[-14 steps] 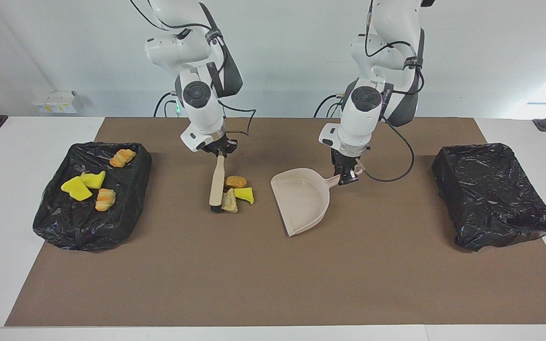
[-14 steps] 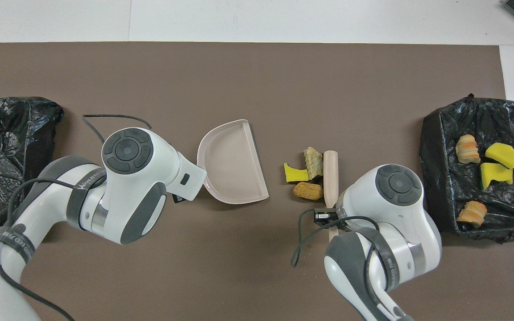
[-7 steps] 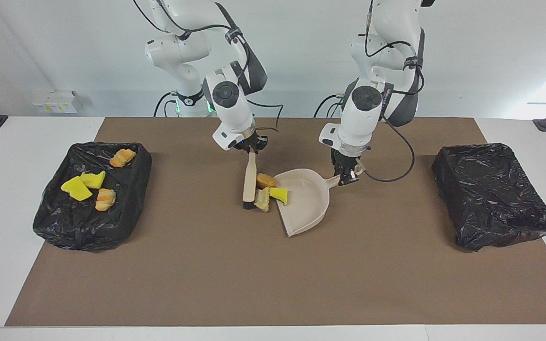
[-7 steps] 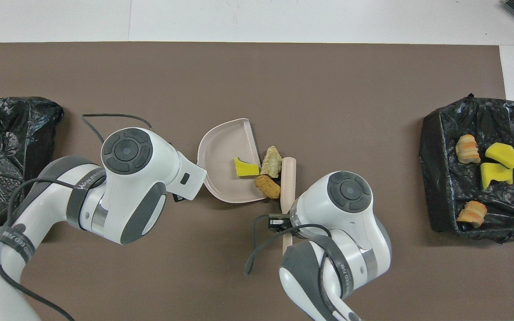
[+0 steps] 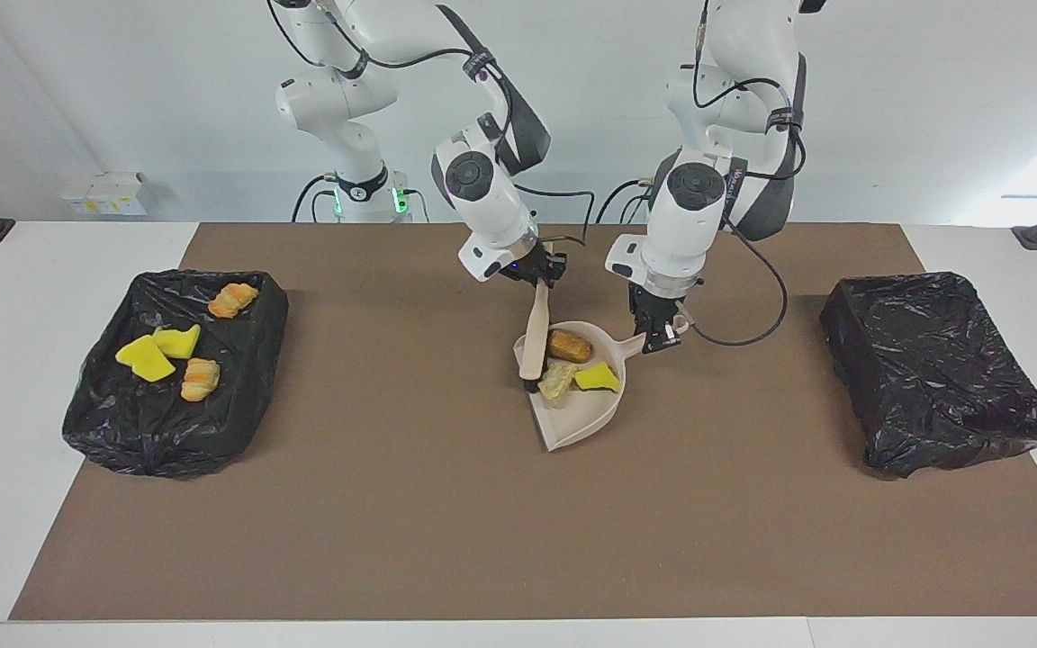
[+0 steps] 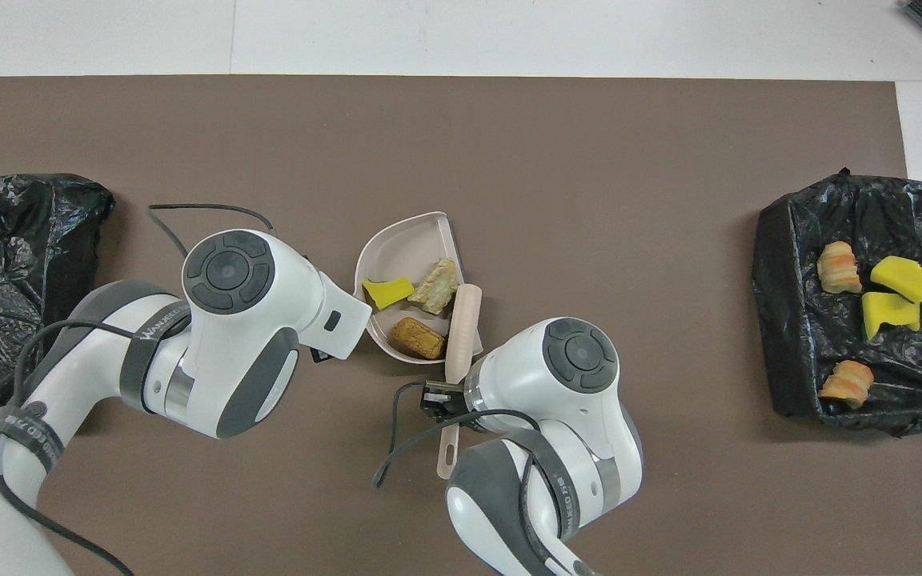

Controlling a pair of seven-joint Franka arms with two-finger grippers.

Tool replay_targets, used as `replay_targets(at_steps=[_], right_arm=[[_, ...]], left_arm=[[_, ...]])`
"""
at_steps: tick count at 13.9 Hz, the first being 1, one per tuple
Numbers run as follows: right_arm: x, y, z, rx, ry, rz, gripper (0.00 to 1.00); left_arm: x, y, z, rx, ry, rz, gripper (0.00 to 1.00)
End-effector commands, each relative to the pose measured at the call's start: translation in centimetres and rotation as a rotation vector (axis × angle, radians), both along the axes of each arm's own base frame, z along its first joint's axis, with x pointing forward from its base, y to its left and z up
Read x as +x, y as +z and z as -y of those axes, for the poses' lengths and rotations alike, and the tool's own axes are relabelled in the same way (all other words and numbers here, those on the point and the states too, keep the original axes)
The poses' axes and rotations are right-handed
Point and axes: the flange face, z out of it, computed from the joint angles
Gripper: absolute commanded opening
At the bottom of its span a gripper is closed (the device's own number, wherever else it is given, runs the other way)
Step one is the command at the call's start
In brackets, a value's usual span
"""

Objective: Sweep and dump trash in bin
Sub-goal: 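Sweep the sponge and bread pieces into the dustpan with the right gripper's brush, then carry the loaded dustpan toward the nearer black bag with the left gripper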

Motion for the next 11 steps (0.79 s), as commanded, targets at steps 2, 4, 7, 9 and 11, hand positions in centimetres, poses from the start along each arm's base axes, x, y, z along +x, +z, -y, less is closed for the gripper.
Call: replay_targets(at_steps=[2,4,7,9,11], right_arm=[[0.3,1.4,0.2,0.003,-0.011,-0.053,0.0],[0.9,3.7,2.7,-0.007,-0.009,-0.08,0.0],[0.8,6.4,5.9,-0.063,0.025,-0.096,0.0],[0.1,7.7,7.1,-0.135,0.069,-0.089,0.0],[-1.2,8.2,7.0,-0.202,0.116,-0.073,0.0]], left_arm=[[0.6,0.4,0.1,-0.005,-0.039,0.032,0.0],[1.1,0.7,0.4,-0.008,-0.049,0.04,0.0],[1.2,0.8,0.7,-0.011,-0.057,0.044,0.0],[1.0,0.9,1.1,-0.011,-0.102,0.045,0.0],[1.1,0.9,1.0,-0.019,-0.169,0.045,0.0]])
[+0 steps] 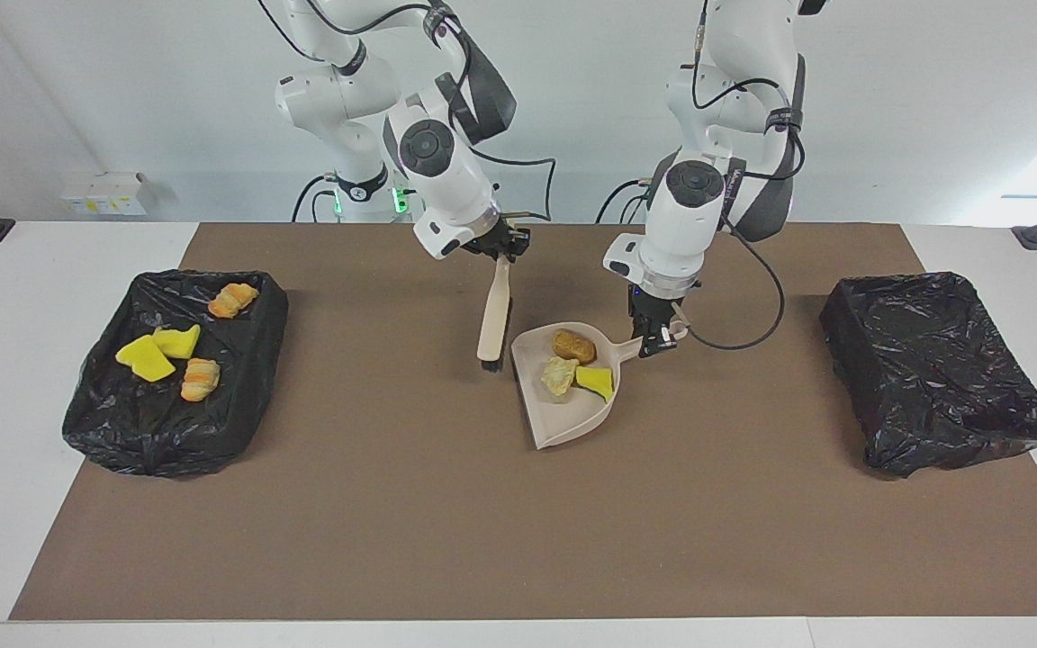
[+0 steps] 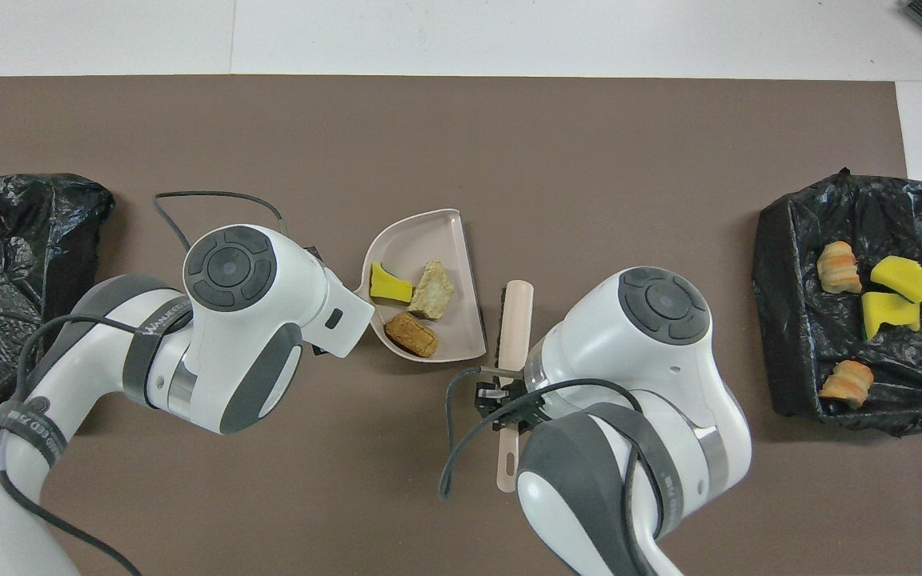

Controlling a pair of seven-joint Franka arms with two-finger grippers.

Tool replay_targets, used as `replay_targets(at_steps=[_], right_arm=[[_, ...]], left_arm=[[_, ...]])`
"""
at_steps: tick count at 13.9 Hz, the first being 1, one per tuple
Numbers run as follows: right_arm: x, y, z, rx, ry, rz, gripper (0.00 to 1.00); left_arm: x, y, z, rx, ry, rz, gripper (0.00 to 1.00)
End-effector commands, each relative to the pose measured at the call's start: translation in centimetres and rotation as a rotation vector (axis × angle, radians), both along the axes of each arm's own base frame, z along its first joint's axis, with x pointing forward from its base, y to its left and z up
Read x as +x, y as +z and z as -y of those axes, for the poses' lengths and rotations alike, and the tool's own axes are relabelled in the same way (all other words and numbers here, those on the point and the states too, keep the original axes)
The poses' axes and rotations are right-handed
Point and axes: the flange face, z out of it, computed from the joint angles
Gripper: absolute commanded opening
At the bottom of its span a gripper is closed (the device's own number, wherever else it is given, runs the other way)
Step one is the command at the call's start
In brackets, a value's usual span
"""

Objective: Sweep and dump trash in bin
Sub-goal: 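Carry the loaded dustpan toward the nearer black bag with the left gripper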

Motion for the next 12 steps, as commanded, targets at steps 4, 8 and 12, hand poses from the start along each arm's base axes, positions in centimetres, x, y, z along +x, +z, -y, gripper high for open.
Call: replay_targets(at_steps=[4,8,12], right_arm=[[-6.4,0.9,-2.6,-0.116,0.171,0.073,0.0],[-10.2,0.6,-5.8,-0.12,0.227,0.088,0.0],[-13.4,-1.2,-8.8,-0.13,0.229,0.102,0.0]], left_arm=[[0.5,0.1,-0.2,-0.027,-0.117,-0.006,0.0],[0.8,0.0,-1.4,-0.11,-0.158,-0.049,0.0],[1.4,0.2,-2.6,-0.126,-0.192,-0.052,0.0]])
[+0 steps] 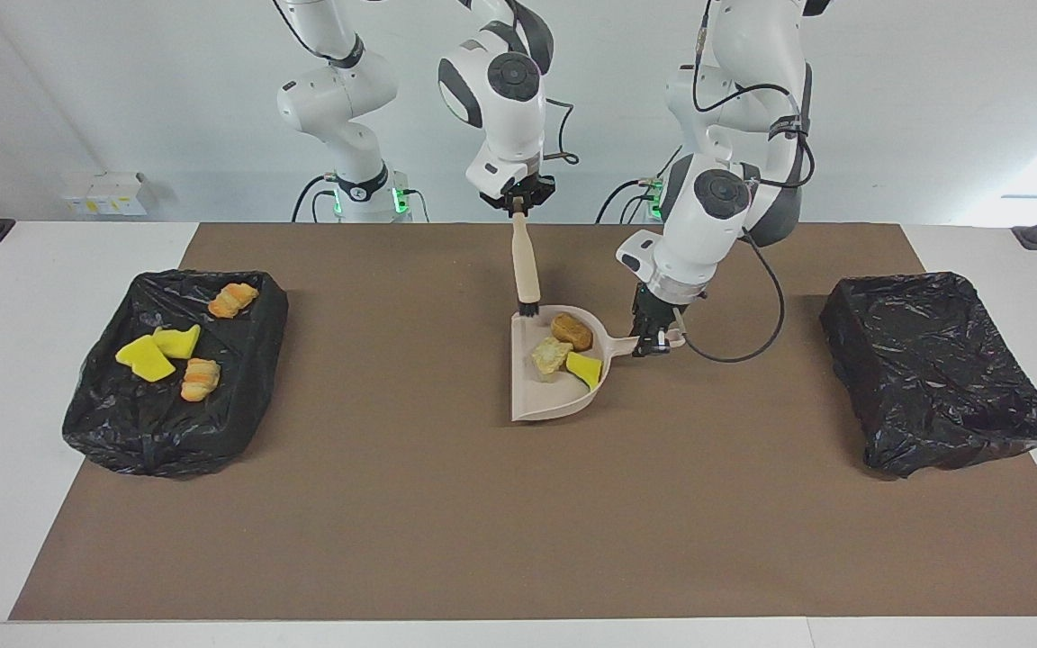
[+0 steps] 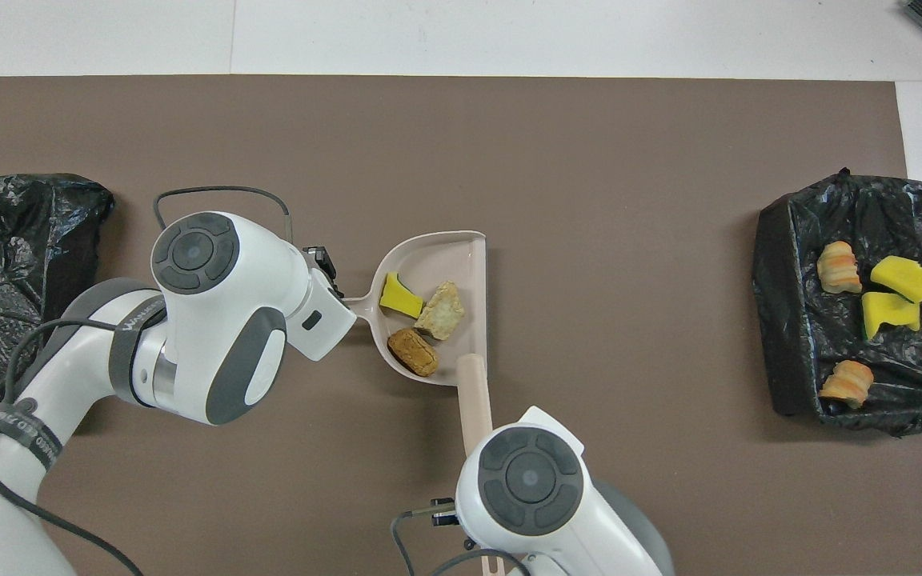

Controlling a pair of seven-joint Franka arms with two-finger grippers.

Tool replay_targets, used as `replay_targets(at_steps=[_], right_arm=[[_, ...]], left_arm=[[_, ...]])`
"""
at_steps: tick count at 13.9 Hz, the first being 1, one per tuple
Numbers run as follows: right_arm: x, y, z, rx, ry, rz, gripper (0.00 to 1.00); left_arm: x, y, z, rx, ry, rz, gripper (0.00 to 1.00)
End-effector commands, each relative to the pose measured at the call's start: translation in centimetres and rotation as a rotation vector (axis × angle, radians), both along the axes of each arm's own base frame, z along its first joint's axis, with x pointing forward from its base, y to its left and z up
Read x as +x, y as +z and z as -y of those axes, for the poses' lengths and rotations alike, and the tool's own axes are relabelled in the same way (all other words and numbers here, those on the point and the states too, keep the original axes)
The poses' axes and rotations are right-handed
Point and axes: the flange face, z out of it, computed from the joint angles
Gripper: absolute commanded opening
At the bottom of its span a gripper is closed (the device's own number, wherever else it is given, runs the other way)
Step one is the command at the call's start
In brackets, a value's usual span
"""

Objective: Sweep and dump trash in bin
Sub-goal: 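Carry the loaded dustpan toward the nearer black bag with the left gripper, then move the dustpan over the black bag with the left gripper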

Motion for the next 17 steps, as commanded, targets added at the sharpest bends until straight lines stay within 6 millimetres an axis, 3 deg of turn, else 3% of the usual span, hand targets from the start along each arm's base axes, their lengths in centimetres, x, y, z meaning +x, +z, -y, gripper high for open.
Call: replay_targets(at_steps=[1,5,8,11,13,15,16,17], right_arm=[[-2.2,-0.6,-1.6,-0.01,-0.023,0.044,0.0],[-3.7,-1.3,-3.0,-0.003,-0.044,0.065,0.0],[-4.9,-3.7,-5.0,-0.001,-0.054,0.072,0.0],[-5.3,-6.6,-6.5,-0.006,-0.057,0.068,0.0],[-5.1,-7.0,-6.4,-0.008,-0.054,0.063,0.0],[-5.1,-7.1,-6.4,-0.005,-0.057,0.059,0.0],[-5.0,-7.1,-6.4,-0.004,-0.059,0.058,0.38],[-5.0,-7.0,-6.5,-0.011,-0.067,0.054,0.99]], left_arm=[[0.9,0.6,-2.1,-0.027,-0.021,-0.023,0.0],[4.0,3.9,-8.5,-0.053,-0.073,-0.057,0.0],[5.5,8.0,-13.1,-0.06,-0.039,-0.083,0.0],[5.8,9.2,-16.8,-0.069,-0.031,-0.096,0.0],[5.9,9.9,-19.5,-0.071,-0.006,-0.119,0.0],[5.9,11.8,-22.3,-0.075,0.021,-0.14,0.0],[5.9,12.9,-23.7,-0.08,0.026,-0.14,0.0],[5.9,13.2,-25.1,-0.077,0.035,-0.147,0.0]])
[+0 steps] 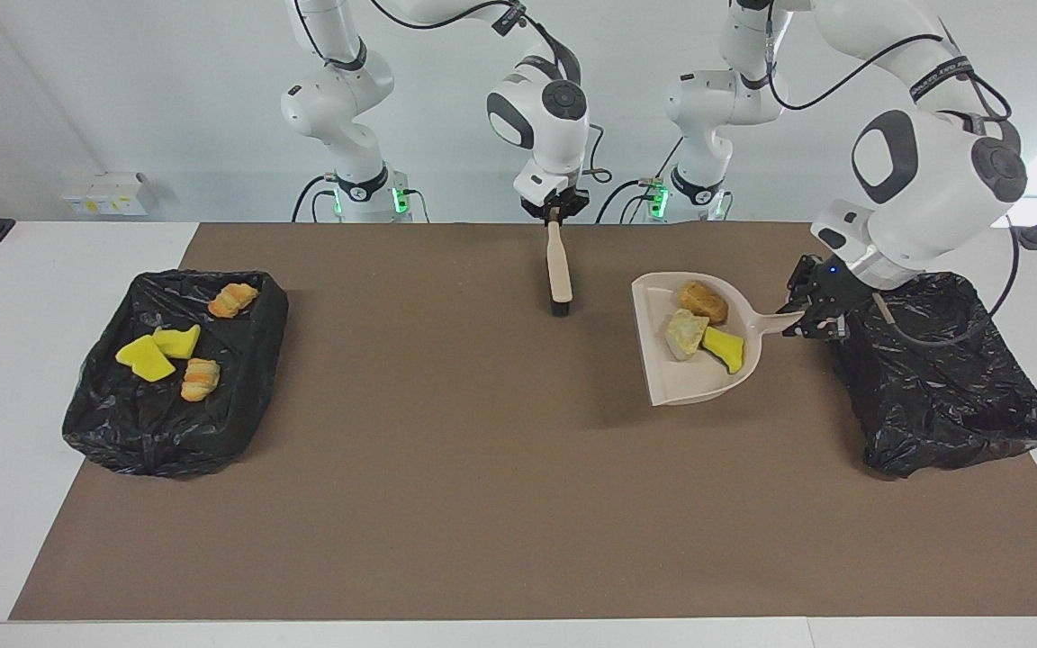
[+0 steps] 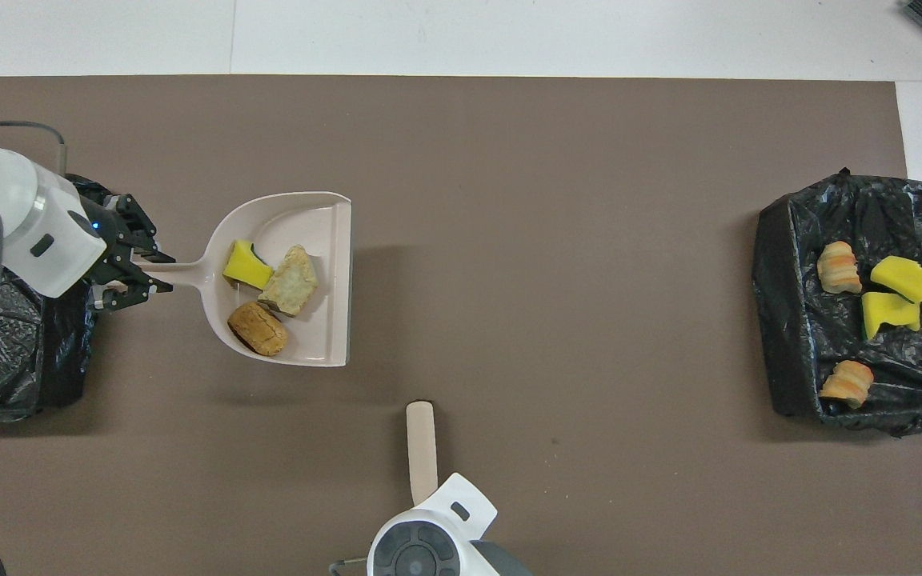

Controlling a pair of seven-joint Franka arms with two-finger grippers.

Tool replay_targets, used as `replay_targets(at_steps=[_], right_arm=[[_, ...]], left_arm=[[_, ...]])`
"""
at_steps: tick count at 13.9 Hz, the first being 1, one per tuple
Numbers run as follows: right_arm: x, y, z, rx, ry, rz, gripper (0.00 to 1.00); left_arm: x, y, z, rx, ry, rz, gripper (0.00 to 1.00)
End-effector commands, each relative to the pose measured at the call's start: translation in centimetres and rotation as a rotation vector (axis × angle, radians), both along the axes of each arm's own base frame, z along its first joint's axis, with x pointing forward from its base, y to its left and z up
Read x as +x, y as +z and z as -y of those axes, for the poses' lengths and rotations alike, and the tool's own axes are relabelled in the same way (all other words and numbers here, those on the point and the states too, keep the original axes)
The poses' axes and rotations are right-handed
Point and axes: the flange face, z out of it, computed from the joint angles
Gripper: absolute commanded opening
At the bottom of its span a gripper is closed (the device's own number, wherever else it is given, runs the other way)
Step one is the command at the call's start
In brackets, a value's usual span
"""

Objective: Sweep and dump trash in bin
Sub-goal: 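Move the dustpan over the black bag with the left gripper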

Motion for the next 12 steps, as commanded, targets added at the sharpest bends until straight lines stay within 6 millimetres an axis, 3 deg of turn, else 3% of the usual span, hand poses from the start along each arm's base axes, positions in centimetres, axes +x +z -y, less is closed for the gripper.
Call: replay_targets(at_steps=[1,3,7,12], right_arm=[[0.2,0.9,-0.3,-0.007,-0.017,0.007,1.0],[1.2,2.3,-0.2,-0.014,-0.022,0.005,1.0],[4.9,6.0,1.2,-0.024,-0.041,0.006,1.0],[10.9,11.5,4.5,0.007,0.003,0.017,1.0]], left_arm=[[-0.2,2.1,-3.4,-0.019,0.015,-0.016,0.0],[-0.7,2.3,-7.0,-0.023,0.052,-0.029,0.0],[-1.4,6.0,-14.1,0.04,0.041,0.006,0.0],[-3.4,6.6,-21.6,0.08,0.059,0.031,0.0]])
